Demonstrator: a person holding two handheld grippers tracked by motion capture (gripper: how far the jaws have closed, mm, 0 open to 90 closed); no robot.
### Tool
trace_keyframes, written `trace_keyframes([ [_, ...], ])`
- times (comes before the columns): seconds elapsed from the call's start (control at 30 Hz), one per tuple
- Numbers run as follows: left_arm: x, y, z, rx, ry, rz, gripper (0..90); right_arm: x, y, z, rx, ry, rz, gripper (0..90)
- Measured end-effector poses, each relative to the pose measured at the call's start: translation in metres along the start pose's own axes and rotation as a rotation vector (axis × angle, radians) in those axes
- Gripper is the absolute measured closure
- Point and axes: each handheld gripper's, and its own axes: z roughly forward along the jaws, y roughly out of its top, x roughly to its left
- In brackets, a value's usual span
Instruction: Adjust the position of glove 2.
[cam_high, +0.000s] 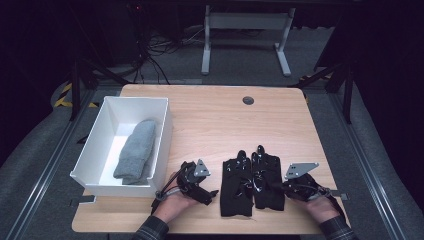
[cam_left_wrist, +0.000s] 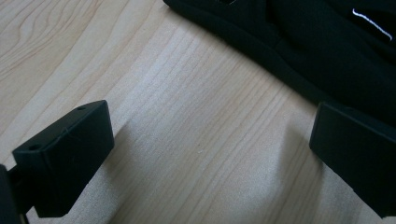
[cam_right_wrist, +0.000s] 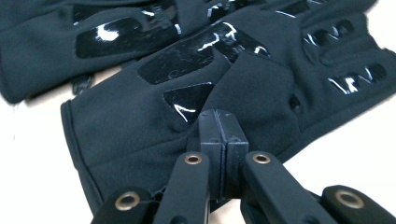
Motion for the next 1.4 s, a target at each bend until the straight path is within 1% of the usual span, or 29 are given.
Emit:
trace_keyframes([
  [0.03, 0.000, 0.001, 0.000, 0.005, 0.001, -0.004, 0.6, 0.001, 0.000, -0.001, -0.003, 0.002, -0.002, 90.0],
  [0.07, 0.000, 0.003, -0.001, 0.014, -0.005, -0.017, 1.5, 0.001, 0.000, -0.002, -0.009, -0.002, -0.003, 90.0],
  [0.13, 0.002, 0.007, -0.002, 0.013, -0.021, -0.043, 3.3, -0.001, 0.000, -0.005, -0.024, -0.008, 0.008, 90.0],
  [0.17, 0.002, 0.009, -0.003, 0.009, -0.025, -0.043, 4.8, -0.004, 0.000, -0.007, -0.037, -0.015, 0.011, 90.0],
  [0.2, 0.002, 0.010, -0.004, 0.000, -0.024, -0.044, 6.0, -0.007, 0.000, -0.008, -0.042, -0.019, 0.017, 90.0],
  [0.3, 0.001, 0.017, -0.004, -0.030, -0.043, -0.061, 10.1, -0.011, -0.002, -0.010, -0.049, -0.026, 0.029, 90.0],
  [0.33, 0.001, 0.020, -0.004, -0.039, -0.053, -0.066, 13.3, -0.012, -0.002, -0.010, -0.050, -0.029, 0.031, 90.0],
  [0.37, 0.000, 0.024, -0.003, -0.040, -0.051, -0.068, 15.7, -0.013, -0.002, -0.010, -0.053, -0.031, 0.033, 90.0],
  [0.4, -0.001, 0.026, -0.001, -0.051, -0.063, -0.078, 17.8, -0.014, -0.002, -0.011, -0.057, -0.032, 0.035, 90.0],
  [0.43, -0.002, 0.028, 0.000, -0.049, -0.068, -0.081, 22.2, -0.014, -0.002, -0.011, -0.060, -0.034, 0.038, 90.0],
  [0.47, -0.002, 0.031, 0.001, -0.037, -0.073, -0.083, 24.1, -0.015, -0.001, -0.012, -0.061, -0.036, 0.039, 90.0],
  [0.5, -0.003, 0.032, 0.003, -0.044, -0.068, -0.088, 27.1, -0.016, -0.001, -0.012, -0.063, -0.038, 0.039, 90.0],
  [0.57, -0.004, 0.034, 0.006, -0.035, -0.088, -0.103, 33.9, -0.017, -0.002, -0.013, -0.065, -0.039, 0.041, 90.0],
  [0.63, -0.005, 0.036, 0.007, -0.022, -0.101, -0.106, 37.7, -0.018, -0.003, -0.013, -0.063, -0.042, 0.042, 90.0],
  [0.67, -0.006, 0.036, 0.009, -0.029, -0.109, -0.108, 38.9, -0.019, -0.003, -0.013, -0.063, -0.043, 0.042, 90.0],
  [0.77, -0.007, 0.036, 0.011, -0.020, -0.134, -0.118, 42.1, -0.020, -0.004, -0.013, -0.062, -0.045, 0.045, 90.0],
  [0.8, -0.008, 0.036, 0.013, -0.010, -0.137, -0.118, 43.0, -0.020, -0.004, -0.013, -0.061, -0.044, 0.046, 90.0],
  [0.9, -0.011, 0.036, 0.015, -0.004, -0.123, -0.095, 48.6, -0.020, -0.004, -0.012, -0.052, -0.045, 0.046, 90.0],
  [0.93, -0.011, 0.036, 0.015, -0.004, -0.123, -0.095, 52.0, -0.020, -0.004, -0.012, -0.052, -0.045, 0.046, 90.0],
  [0.97, -0.013, 0.037, 0.015, 0.005, -0.099, -0.069, 55.4, -0.021, -0.005, -0.012, -0.049, -0.047, 0.048, 90.0],
  [1.0, -0.015, 0.037, 0.015, 0.003, -0.076, -0.057, 59.9, -0.021, -0.005, -0.012, -0.048, -0.049, 0.050, 90.0],
  [1.07, -0.017, 0.037, 0.015, 0.002, -0.075, -0.053, 67.4, -0.022, -0.006, -0.012, -0.048, -0.051, 0.053, 90.0],
  [1.13, -0.017, 0.037, 0.015, 0.001, -0.075, -0.055, 73.5, -0.023, -0.006, -0.013, -0.047, -0.051, 0.055, 90.0],
  [1.17, -0.017, 0.036, 0.016, -0.001, -0.080, -0.065, 73.5, -0.023, -0.007, -0.013, -0.047, -0.051, 0.057, 90.0],
  [1.2, -0.017, 0.036, 0.015, 0.000, -0.082, -0.071, 78.8, -0.024, -0.008, -0.013, -0.047, -0.050, 0.057, 90.0],
  [1.27, -0.015, 0.036, 0.014, 0.002, -0.090, -0.099, 83.4, -0.024, -0.008, -0.015, -0.047, -0.048, 0.057, 90.0],
  [1.3, -0.013, 0.036, 0.014, -0.002, -0.090, -0.102, 84.9, -0.025, -0.009, -0.015, -0.048, -0.050, 0.059, 90.0],
  [1.37, -0.009, 0.035, 0.012, -0.006, -0.104, -0.127, 85.0, -0.026, -0.011, -0.016, -0.043, -0.057, 0.062, 90.0],
  [1.4, -0.007, 0.035, 0.011, -0.014, -0.099, -0.132, 85.2, -0.027, -0.012, -0.016, -0.043, -0.058, 0.067, 90.0],
])
